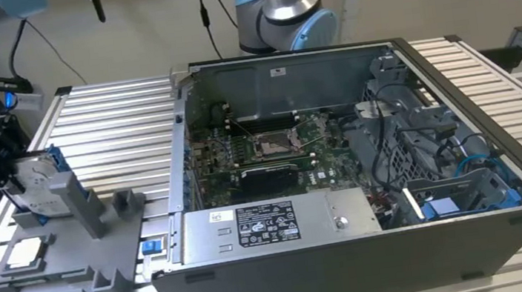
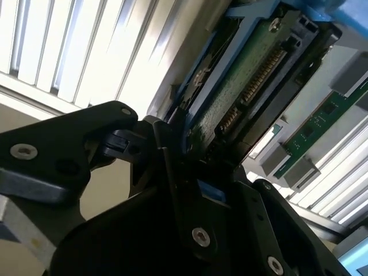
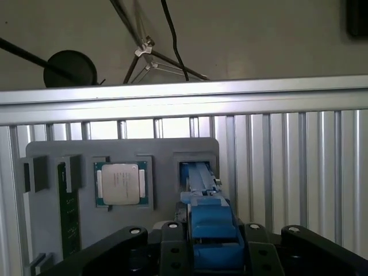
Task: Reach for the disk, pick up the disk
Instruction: 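Pick up the disk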
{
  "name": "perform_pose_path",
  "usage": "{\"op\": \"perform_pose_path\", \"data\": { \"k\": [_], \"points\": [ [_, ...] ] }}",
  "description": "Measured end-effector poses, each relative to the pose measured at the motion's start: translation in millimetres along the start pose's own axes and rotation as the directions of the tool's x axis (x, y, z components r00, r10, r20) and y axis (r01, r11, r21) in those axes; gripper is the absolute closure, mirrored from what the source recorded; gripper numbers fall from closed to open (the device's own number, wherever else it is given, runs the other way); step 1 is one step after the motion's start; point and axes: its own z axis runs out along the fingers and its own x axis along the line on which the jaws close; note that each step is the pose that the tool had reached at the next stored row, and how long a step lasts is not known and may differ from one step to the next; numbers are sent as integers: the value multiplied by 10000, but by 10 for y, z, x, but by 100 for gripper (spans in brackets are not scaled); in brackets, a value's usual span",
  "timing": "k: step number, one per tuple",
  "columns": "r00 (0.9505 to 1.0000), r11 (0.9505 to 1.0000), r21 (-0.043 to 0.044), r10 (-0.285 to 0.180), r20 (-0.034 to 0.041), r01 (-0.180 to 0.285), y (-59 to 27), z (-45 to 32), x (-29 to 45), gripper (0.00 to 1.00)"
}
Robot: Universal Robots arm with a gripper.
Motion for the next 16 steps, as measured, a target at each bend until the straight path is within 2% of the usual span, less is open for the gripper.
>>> {"op": "perform_pose_path", "data": {
  "k": [16],
  "points": [
    [10000,10000,-3,0,-4,0,1,-40,0,100]
  ]
}}
